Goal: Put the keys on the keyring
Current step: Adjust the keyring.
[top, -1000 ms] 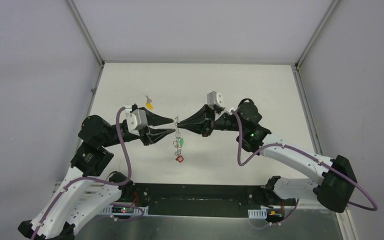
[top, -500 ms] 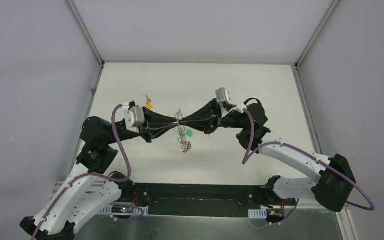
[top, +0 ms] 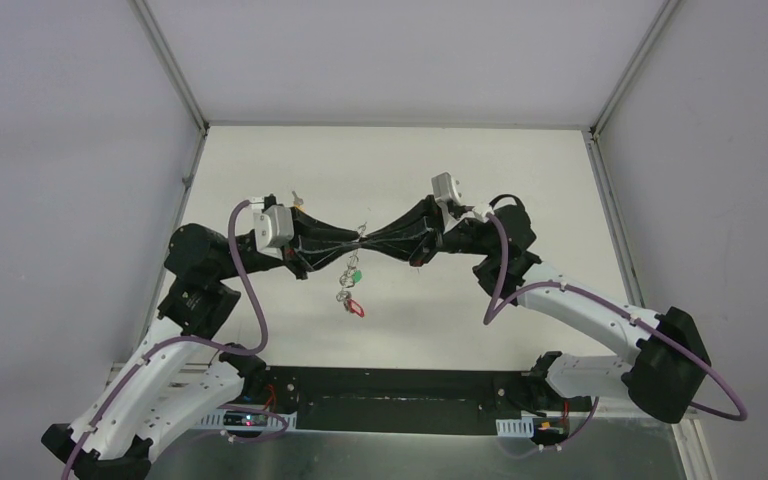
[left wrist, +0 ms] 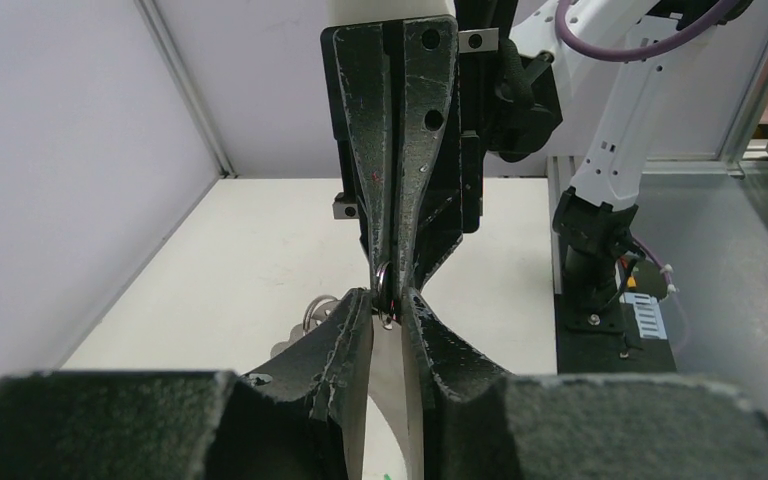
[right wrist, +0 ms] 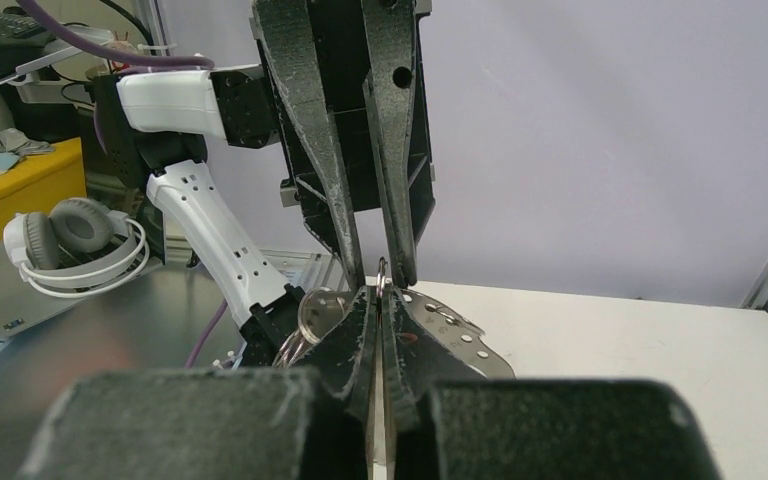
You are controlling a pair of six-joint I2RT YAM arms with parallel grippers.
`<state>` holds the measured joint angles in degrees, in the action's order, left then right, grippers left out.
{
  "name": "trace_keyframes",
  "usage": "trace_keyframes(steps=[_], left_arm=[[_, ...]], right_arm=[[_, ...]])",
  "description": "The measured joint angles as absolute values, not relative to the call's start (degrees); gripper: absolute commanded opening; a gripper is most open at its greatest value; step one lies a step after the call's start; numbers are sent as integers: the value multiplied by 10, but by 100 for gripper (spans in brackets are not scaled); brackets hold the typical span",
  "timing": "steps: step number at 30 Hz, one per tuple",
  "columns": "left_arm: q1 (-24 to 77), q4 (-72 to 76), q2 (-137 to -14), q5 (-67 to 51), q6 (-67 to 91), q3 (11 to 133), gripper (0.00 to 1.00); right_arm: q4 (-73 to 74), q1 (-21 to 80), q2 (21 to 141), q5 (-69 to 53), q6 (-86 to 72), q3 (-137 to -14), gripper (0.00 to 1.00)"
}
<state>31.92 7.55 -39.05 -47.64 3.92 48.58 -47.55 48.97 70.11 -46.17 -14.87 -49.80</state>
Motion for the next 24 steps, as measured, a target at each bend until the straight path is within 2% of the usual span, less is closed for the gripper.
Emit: trace_keyframes(steps=[3, 5, 9, 13, 17, 20, 22, 24], left_arm=[[319, 77, -398, -484, 39, 489, 14], [319, 77, -400, -486, 39, 492, 0], [318, 70, -401, -492, 35, 498, 0], [318, 51, -401, -490, 27, 503, 0], [318, 14, -401, -483, 2, 513, 0], [319, -23, -402, -485, -20, 523, 0], [319, -46, -404, -486, -31, 528, 0], [319, -64, -408, -486, -41, 533, 0]], right_arm=[[-472, 489, 702, -459, -149, -498, 0], [-472, 489, 702, -457, -149, -498, 0], [-471, 487, 702, -457, -149, -498, 0], [-463, 488, 702, -457, -149, -498, 5], [-445, 489, 701, -451, -142, -498, 32], [-429, 491, 697, -438, -131, -498, 45], [-417, 493, 692, -430, -122, -498, 46], [-400, 493, 685, -427, -111, -498, 34]])
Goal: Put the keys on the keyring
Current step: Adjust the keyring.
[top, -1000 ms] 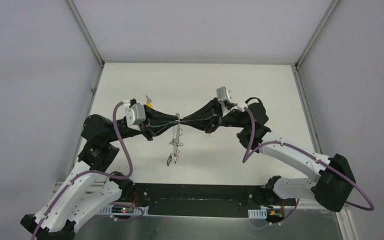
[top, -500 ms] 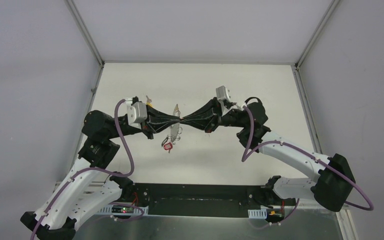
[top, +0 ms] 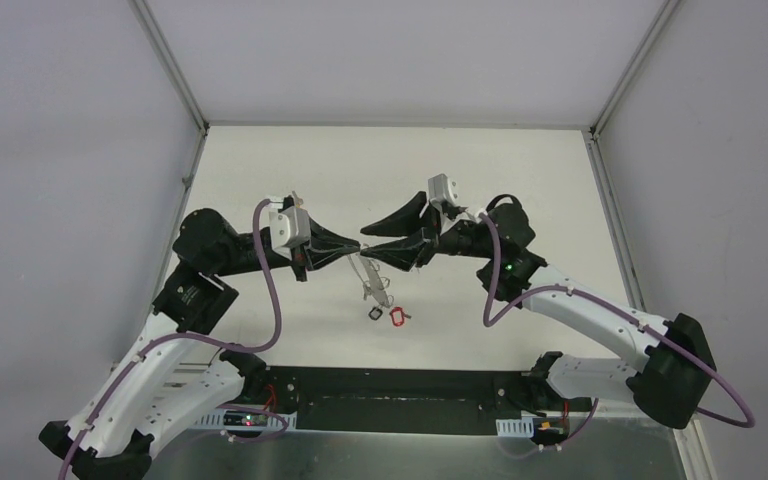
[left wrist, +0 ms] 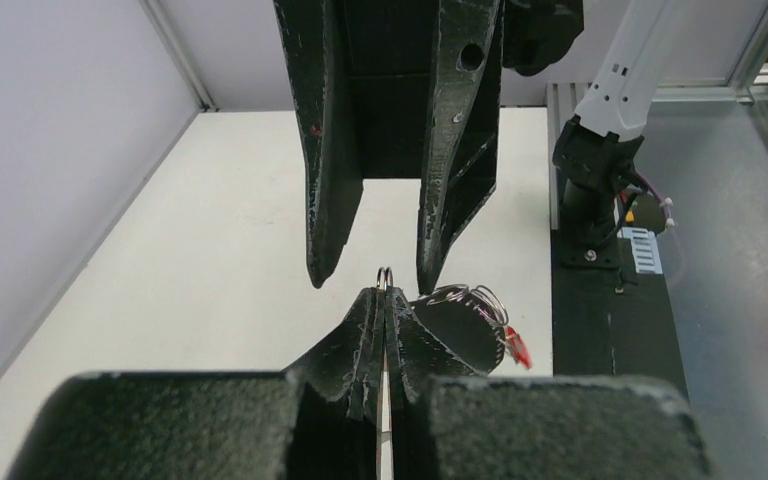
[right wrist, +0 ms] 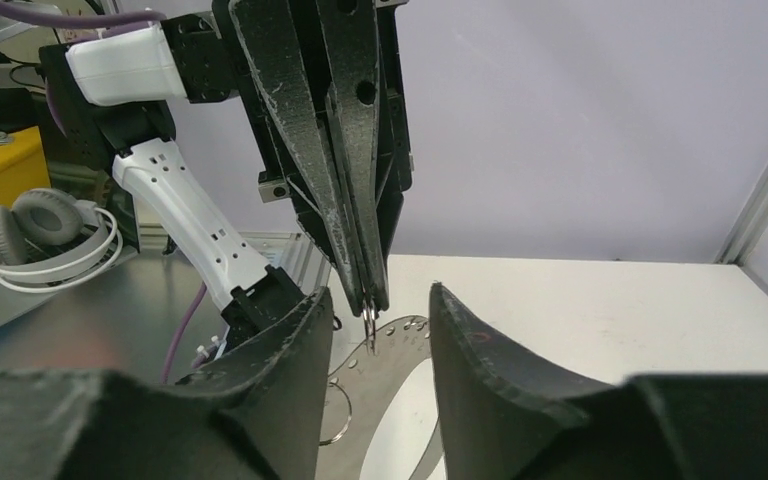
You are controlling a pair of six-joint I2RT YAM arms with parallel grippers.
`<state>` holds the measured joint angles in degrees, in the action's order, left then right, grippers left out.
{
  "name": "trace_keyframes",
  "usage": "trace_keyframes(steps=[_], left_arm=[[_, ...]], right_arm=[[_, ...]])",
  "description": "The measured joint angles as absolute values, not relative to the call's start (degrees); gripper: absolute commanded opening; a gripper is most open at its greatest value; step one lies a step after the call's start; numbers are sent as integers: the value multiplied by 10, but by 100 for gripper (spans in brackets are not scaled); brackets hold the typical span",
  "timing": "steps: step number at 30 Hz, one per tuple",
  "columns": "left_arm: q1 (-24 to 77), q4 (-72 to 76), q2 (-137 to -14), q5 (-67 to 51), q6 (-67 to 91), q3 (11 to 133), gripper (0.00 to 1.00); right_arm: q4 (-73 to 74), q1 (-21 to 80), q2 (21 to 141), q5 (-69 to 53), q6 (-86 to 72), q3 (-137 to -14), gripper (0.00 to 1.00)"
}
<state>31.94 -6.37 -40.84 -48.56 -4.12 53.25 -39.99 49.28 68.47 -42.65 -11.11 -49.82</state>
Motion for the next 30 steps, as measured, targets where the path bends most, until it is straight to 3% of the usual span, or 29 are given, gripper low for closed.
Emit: trace_keyframes(steps=[1, 3, 8, 11, 15, 25, 26, 28, 30], left_arm=[[319, -69, -411, -486, -44, 534, 0], [319, -79, -414, -486, -50, 536, 0], [319, -92, -417, -485, -57, 538, 0], [319, -97, -418, -485, -61, 542, 0], [319, -102, -418, -486, -66, 545, 0], [319, -109, -420, -487, -69, 548, 0], [319, -109, -420, -488, -69, 548, 1], [319, -109, -420, -488, -69, 548, 24], [319, -107, -419, -485, -70, 548, 35]], right_arm=[[-392, 493, 682, -427, -104, -498, 28], [-374, 493, 679, -428, -93, -501, 25], [-325, 493, 677, -430, -70, -509, 35], [-295, 493, 672, -432, -53, -509, 34], [-258, 493, 665, -437, -28, -509, 2], [-223, 493, 664, -444, -13, -522, 0], [-223, 493, 664, -444, -13, -522, 0], [-224, 493, 664, -444, -14, -522, 0], [-225, 493, 664, -444, -19, -522, 0]])
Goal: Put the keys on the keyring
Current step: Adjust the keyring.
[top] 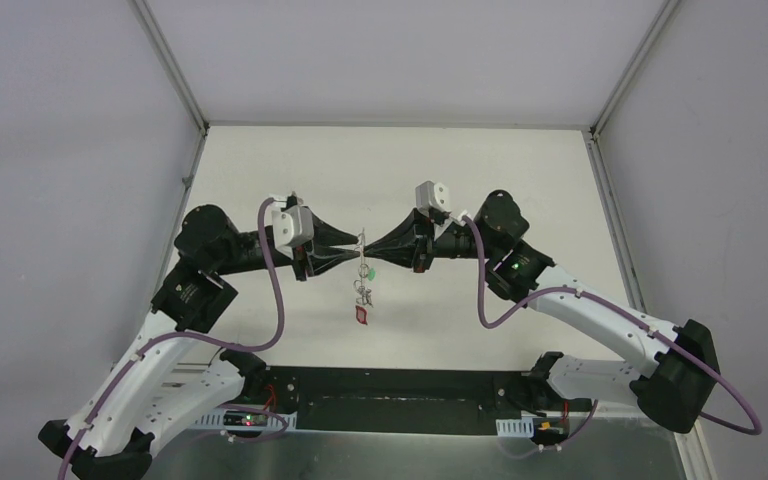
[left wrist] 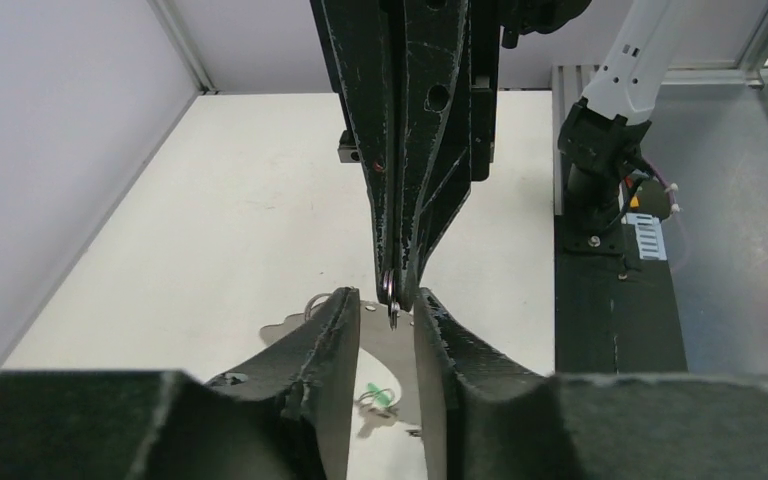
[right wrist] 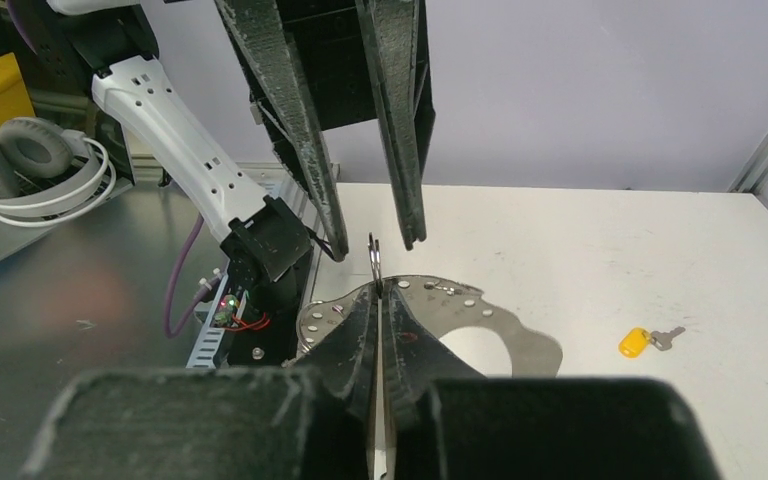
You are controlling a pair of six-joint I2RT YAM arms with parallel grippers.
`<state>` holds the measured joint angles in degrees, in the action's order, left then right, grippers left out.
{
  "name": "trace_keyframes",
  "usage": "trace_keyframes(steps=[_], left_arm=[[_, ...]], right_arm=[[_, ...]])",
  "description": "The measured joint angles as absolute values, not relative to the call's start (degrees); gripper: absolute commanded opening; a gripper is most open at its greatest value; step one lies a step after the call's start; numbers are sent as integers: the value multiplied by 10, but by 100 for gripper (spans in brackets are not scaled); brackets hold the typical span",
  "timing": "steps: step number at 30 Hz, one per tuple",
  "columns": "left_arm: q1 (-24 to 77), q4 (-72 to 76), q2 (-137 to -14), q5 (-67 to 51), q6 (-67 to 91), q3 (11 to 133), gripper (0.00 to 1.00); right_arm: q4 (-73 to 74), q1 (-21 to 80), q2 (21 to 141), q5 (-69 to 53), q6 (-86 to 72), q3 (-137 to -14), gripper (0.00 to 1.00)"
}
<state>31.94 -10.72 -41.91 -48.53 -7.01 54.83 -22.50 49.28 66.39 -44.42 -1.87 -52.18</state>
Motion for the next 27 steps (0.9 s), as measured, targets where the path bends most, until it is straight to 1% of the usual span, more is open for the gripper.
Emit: trace_keyframes(steps=[2, 5, 8, 12, 15, 27], left_arm=[[319, -107, -414, -479, -66, 548, 41], [319, -106, -396, -462, -55, 547, 43], [319, -101, -365, -441, -41, 536, 41], [319, -93, -327, -434, -23, 517, 36], [319, -83, -320, -435, -8, 506, 32], [319, -38, -358, -440, 22, 490, 31]], right_arm=[[-230, 493, 664, -444, -26, -522, 0], [-247, 493, 665, -444, -40, -522, 0], [-270, 493, 669, -444, -53, -522, 0], [-288, 493, 677, -446, -66, -522, 0], [-298, 493, 682, -453, -75, -522, 0], [-338, 494, 692, -464, -103, -521, 0]])
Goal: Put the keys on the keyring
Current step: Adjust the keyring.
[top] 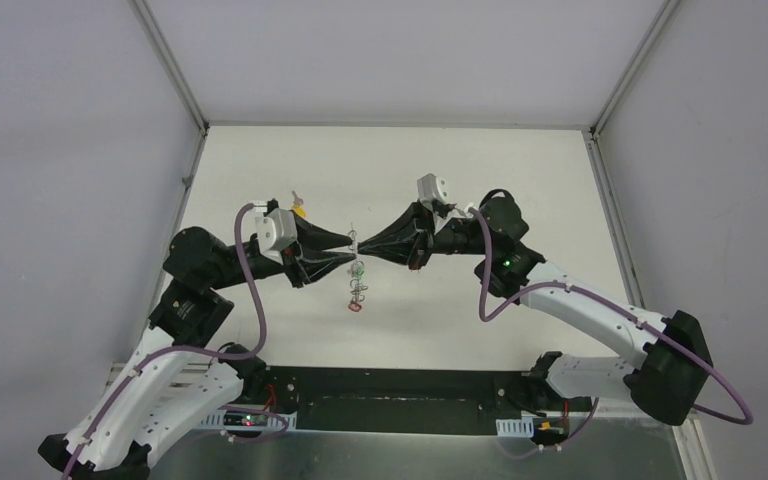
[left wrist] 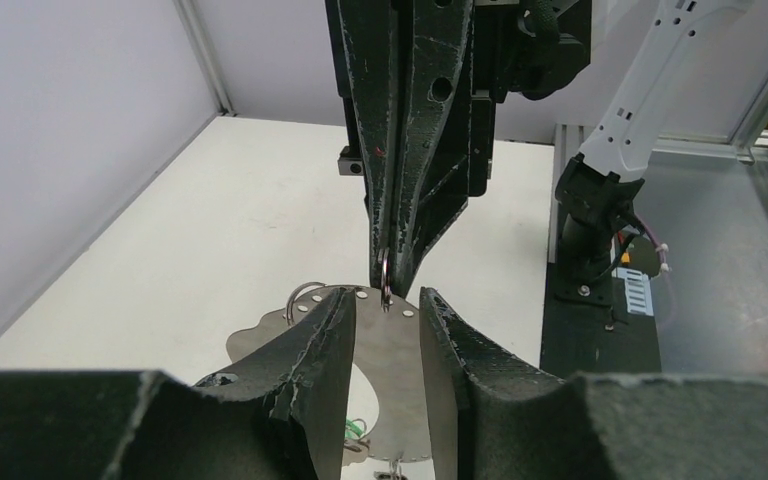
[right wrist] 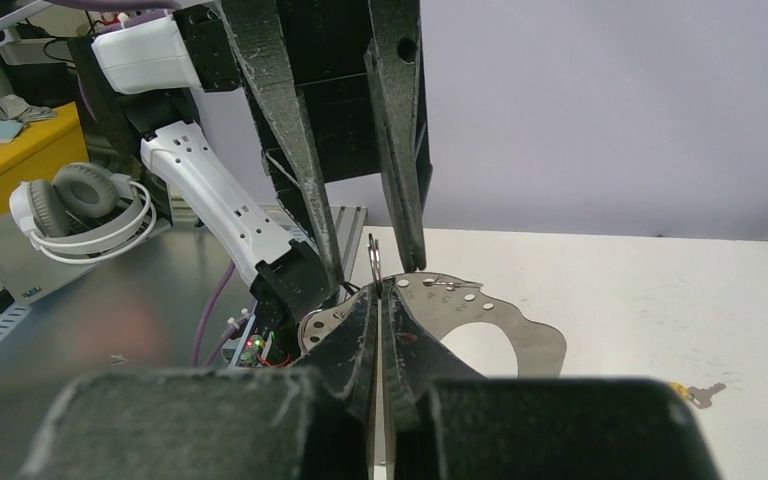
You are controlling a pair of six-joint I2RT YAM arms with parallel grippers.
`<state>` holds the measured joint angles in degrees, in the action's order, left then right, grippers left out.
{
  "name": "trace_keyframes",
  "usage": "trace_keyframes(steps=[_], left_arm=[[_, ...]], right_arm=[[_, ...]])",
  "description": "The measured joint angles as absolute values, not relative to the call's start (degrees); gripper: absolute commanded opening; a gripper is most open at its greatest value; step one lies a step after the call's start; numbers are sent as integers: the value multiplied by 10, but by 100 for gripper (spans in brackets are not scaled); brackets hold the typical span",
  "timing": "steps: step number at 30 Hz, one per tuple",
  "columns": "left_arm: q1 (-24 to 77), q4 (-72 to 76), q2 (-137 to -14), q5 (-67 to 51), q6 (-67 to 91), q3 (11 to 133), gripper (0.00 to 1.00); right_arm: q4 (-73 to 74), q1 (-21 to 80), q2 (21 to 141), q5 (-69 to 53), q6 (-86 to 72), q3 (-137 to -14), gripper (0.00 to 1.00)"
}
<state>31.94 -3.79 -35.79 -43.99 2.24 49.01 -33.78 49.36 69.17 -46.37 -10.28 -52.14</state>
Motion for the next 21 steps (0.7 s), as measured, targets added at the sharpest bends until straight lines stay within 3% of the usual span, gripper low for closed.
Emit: trace_keyframes(steps=[3, 8, 16, 19, 21], left_arm=[[319, -29, -369, -440, 24, 490, 24], [319, -5, -386, -455, 31, 490, 0], [319, 0, -388, -464, 25, 490, 0], [319, -9, -386, -466, 5, 492, 0], [319, -27, -385, -470, -22, 497, 0]], right_arm=[[-341, 494, 694, -465, -107, -521, 0], [-345, 492, 695, -465, -109, -520, 0], [-349, 489, 695, -464, -110, -517, 1], [-349, 490, 695, -460, -110, -517, 35], [-352, 490, 694, -454, -111, -514, 51]])
